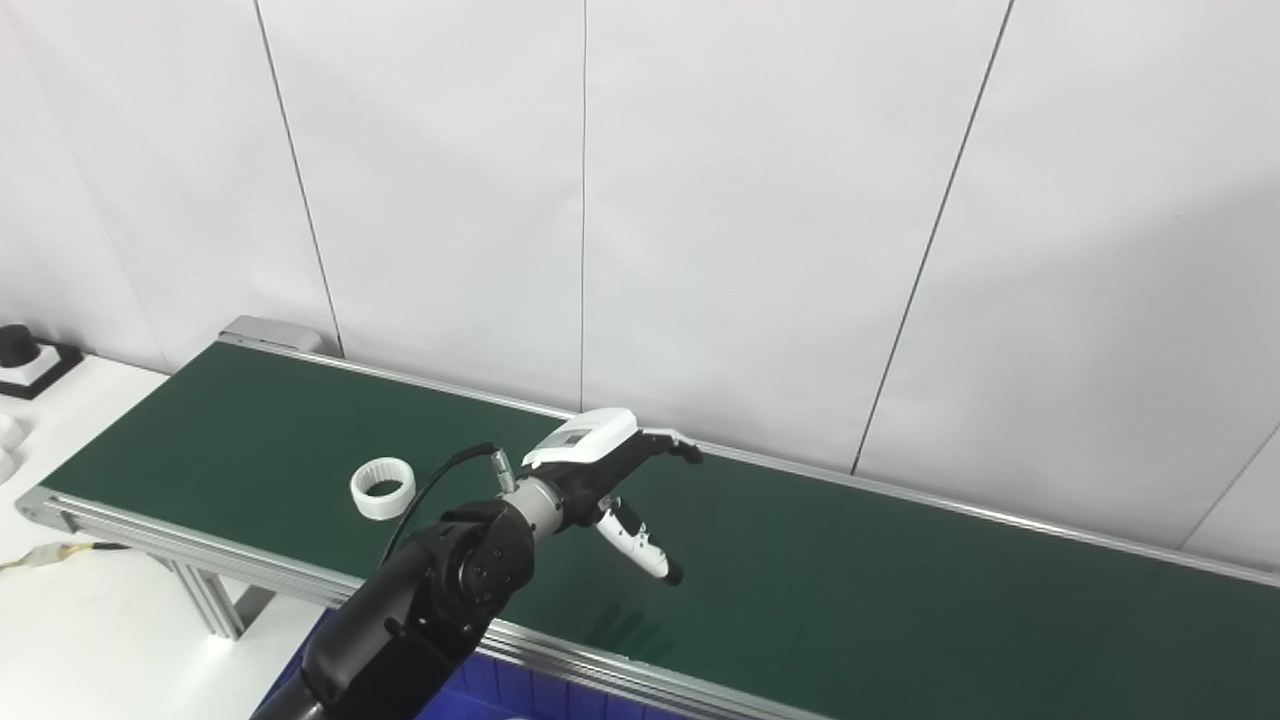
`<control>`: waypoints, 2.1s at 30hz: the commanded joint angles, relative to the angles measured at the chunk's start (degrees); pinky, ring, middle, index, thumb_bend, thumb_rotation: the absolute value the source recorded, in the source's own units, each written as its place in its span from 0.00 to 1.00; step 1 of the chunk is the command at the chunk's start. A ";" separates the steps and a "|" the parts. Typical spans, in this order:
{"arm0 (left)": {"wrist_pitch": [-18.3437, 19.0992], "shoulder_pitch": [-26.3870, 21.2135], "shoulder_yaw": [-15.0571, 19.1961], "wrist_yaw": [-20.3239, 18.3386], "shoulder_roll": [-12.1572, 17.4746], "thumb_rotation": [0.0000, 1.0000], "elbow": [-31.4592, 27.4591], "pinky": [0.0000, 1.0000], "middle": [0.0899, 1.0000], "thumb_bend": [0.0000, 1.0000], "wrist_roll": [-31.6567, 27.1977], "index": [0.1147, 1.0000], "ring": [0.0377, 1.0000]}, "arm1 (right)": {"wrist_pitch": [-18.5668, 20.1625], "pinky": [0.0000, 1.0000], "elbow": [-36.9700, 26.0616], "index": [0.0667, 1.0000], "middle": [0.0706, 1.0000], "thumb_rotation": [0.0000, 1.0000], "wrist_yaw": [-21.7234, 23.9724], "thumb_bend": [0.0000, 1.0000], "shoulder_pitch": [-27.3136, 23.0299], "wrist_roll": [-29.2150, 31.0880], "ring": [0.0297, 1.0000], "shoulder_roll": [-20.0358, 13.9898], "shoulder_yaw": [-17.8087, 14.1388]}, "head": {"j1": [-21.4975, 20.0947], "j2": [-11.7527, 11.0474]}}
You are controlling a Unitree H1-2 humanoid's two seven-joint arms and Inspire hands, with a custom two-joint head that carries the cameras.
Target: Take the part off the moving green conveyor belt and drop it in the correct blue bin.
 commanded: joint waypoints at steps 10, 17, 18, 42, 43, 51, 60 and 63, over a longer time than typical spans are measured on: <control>0.31 -1.61 -1.41 -1.27 4.69 0.07 2.13 1.00 0.90 0.93 5.89 0.82 0.93 | -2.20 0.73 -2.05 0.91 0.83 0.82 0.74 0.29 -0.14 0.99 0.80 -0.02 -0.59 | 0.35 0.61; -0.87 -2.16 -2.25 -0.97 5.66 0.03 5.63 1.00 0.90 0.93 6.63 0.82 0.93 | -2.37 0.73 -2.04 0.91 0.83 0.80 1.02 0.29 -0.13 1.32 0.80 -0.17 -0.73 | 0.28 0.80; -1.12 -2.34 -2.30 -0.88 5.80 0.03 6.46 1.00 0.90 0.92 6.55 0.82 0.92 | -2.36 0.72 -2.01 0.91 0.83 0.81 1.00 0.29 -0.13 1.23 0.80 -0.21 -0.72 | 0.27 0.78; -4.26 -4.42 -3.67 0.36 7.29 0.01 15.82 0.99 0.86 0.90 7.33 0.80 0.87 | -1.64 0.71 -2.92 0.90 0.82 0.80 1.31 0.30 0.41 0.87 0.78 -0.53 -0.74 | 0.29 1.23; -4.14 -4.51 -3.73 0.25 7.29 0.01 15.99 0.99 0.87 0.89 7.39 0.81 0.87 | -1.62 0.71 -2.96 0.90 0.82 0.80 1.24 0.30 0.43 0.68 0.78 -0.54 -0.75 | 0.29 1.23; -3.84 -3.36 -3.60 1.49 6.67 0.01 16.46 0.98 0.86 0.89 7.46 0.80 0.87 | -2.10 0.71 -3.02 0.91 0.82 0.82 1.49 0.31 0.65 0.85 0.79 -0.73 -0.75 | 0.14 1.17; -3.92 -2.29 -3.69 2.37 6.31 0.00 16.74 0.97 0.87 0.88 7.94 0.79 0.88 | -1.11 0.72 -3.91 0.91 0.83 0.81 1.59 0.32 1.03 1.16 0.79 -0.70 -0.86 | 0.14 1.24; -3.56 -2.30 -3.74 2.43 6.38 0.00 16.92 0.98 0.87 0.87 8.00 0.79 0.88 | -1.43 0.72 -3.55 0.91 0.83 0.81 1.65 0.34 1.00 1.12 0.80 -0.95 -0.92 | 0.19 1.27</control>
